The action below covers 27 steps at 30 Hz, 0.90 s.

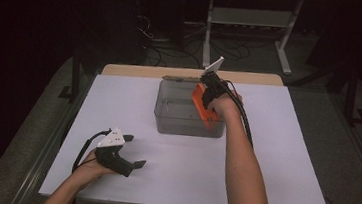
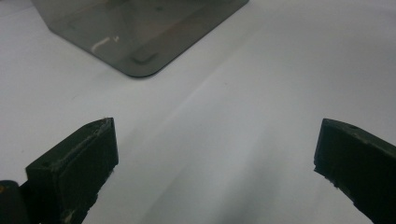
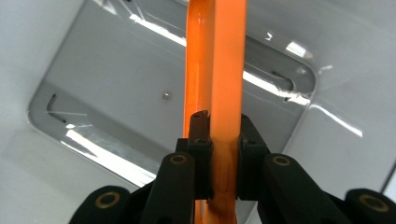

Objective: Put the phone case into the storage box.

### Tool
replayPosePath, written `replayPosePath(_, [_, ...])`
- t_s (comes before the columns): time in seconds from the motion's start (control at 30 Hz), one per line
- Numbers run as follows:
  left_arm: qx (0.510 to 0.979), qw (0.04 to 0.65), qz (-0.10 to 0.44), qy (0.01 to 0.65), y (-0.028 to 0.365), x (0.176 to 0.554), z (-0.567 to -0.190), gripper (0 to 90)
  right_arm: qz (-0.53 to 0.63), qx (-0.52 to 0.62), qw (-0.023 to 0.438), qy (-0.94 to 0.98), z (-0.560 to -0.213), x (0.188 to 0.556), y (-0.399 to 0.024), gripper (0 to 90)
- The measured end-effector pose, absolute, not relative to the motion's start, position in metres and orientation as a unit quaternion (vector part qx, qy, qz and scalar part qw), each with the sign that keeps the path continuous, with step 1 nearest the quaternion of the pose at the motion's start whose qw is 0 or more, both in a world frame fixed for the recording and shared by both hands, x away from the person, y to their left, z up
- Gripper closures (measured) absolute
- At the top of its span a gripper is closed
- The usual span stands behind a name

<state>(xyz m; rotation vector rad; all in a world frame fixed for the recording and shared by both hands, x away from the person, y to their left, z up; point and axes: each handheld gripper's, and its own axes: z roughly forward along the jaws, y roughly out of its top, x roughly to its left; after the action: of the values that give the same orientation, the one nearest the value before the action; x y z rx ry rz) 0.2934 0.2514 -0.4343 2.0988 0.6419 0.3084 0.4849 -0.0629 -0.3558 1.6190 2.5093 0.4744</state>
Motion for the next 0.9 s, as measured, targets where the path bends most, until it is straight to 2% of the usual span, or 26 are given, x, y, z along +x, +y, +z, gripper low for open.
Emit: replayPosePath(0.9, [0.848,0.448,0.12,0.255,0.249,0.293,-0.435,0.0,0.123,0.623,0.05,0.771,-0.366,0.484,-0.074,78.2])
